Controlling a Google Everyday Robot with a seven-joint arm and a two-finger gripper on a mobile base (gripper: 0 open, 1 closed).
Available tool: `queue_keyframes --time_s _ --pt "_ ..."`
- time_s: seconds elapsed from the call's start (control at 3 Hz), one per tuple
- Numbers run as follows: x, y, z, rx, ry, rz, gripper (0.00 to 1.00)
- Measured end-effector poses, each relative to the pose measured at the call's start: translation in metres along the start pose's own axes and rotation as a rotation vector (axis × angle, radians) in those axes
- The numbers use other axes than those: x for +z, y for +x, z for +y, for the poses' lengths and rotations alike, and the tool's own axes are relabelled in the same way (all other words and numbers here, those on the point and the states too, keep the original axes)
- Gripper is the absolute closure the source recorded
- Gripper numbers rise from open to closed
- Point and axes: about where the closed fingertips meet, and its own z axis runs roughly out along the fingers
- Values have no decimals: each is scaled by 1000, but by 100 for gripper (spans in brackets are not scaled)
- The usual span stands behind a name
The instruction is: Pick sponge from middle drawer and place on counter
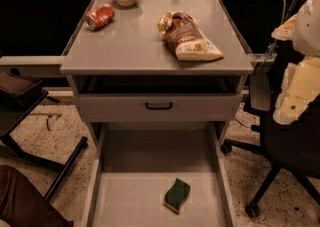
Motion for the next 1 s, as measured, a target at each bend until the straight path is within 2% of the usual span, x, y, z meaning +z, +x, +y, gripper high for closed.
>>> queue_keyframes --time_s 0.33,0.67,1.0 --pt "0 0 0 0 0 0 0" --pt "13 2 -3 2 24 16 0" --pt "62 16 -7 -10 65 84 0"
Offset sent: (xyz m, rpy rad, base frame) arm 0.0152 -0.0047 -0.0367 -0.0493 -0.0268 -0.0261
